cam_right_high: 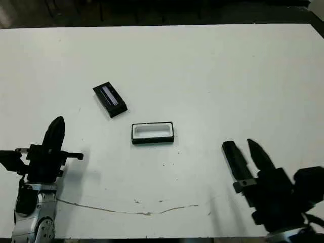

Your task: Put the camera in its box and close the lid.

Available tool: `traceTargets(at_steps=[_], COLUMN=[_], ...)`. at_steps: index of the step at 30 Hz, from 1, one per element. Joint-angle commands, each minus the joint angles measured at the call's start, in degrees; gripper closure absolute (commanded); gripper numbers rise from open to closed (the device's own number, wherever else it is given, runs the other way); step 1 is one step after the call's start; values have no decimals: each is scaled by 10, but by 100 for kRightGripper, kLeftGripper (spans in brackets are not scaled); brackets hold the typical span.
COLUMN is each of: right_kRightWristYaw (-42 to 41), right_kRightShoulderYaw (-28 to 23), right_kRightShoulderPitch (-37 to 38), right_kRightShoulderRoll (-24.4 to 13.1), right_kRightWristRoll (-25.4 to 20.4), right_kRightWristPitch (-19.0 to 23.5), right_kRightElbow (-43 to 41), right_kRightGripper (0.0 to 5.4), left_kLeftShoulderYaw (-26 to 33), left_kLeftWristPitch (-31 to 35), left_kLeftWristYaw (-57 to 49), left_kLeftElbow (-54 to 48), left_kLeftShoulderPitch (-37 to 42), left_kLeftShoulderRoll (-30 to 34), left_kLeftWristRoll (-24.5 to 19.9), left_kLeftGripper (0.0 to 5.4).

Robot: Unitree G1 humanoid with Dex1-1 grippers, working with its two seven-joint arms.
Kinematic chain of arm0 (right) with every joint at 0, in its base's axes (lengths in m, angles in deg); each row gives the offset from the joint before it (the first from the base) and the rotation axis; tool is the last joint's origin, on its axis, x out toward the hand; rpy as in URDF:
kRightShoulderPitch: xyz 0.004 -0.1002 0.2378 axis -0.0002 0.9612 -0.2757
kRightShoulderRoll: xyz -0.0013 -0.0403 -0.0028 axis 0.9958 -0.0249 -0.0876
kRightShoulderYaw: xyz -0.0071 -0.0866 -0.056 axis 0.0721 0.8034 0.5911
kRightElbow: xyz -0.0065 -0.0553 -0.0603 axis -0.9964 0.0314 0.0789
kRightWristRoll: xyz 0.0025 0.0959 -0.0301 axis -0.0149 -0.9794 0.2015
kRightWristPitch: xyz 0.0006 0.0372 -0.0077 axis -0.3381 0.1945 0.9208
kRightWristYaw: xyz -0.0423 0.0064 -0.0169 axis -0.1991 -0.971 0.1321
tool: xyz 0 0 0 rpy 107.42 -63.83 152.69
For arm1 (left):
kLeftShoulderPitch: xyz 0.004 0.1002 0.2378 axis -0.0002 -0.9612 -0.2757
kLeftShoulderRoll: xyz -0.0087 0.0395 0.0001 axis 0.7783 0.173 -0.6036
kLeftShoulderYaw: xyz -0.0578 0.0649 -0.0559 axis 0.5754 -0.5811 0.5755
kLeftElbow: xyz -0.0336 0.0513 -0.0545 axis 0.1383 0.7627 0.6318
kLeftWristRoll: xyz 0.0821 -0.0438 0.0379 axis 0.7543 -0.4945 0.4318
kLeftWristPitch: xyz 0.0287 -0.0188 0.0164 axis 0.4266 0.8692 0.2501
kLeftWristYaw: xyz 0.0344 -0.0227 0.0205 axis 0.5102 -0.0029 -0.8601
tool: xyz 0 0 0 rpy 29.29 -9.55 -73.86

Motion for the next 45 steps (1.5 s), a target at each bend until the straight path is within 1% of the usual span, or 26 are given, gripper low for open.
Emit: traceTargets(at_steps=[1, 3, 6, 12, 16, 17, 22, 28, 32, 36, 38, 42, 45], right_kRightWristYaw=[18, 23, 23, 13, -3, -6, -18, -40, -52, -60, -59, -62, -58], right_kRightShoulderYaw=[16, 19, 12, -7, -21, -24, -39, -26, -14, 5, 10, 22, 24], right_kRightShoulderPitch=[3, -1, -5, -17, -25, -27, -34, -37, -36, -35, -34, -30, -28], right_kRightShoulderRoll=[-3, -3, 5, 18, 21, 23, 24, 20, 25, 23, 31, 41, 42], right_kRightWristRoll=[3, 11, 24, 49, 51, 50, 38, 47, 46, 73, 70, 79, 84], right_kRightWristPitch=[18, 25, 41, 40, 37, 37, 44, 45, 46, 42, 47, 33, 34], right_kRightElbow=[0, 0, 1, 29, 51, 55, 72, 97, 115, 135, 141, 166, 172], right_kRightGripper=[275, 238, 187, 83, 12, 2, 2, 2, 2, 2, 2, 2, 2], left_kLeftShoulderYaw=[1, 1, 1, 0, 0, 0, 1, 2, 3, 4, 4, 3, 2], left_kLeftWristPitch=[9, 10, 6, 8, 12, 11, 3, 0, 1, -4, -5, -2, 0], left_kLeftWristYaw=[-5, -5, -4, -4, -4, -4, 0, 6, 3, 5, 7, 2, 5], left_kLeftElbow=[2, 0, 2, 2, 0, 1, 8, 12, 10, 16, 18, 11, 9], left_kLeftShoulderPitch=[-11, -12, -12, -14, -14, -14, -11, -11, -12, -11, -10, -14, -14], left_kLeftShoulderRoll=[1, 0, 2, 1, 1, 1, 2, 3, 2, 2, 2, 2, 2], left_kLeftWristRoll=[3, 2, 5, 7, 3, 2, 4, 2, 6, 5, 2, 8, 3], left_kLeftGripper=[540, 540, 540, 540, 540, 540, 540, 540, 540, 540, 540, 540, 540])
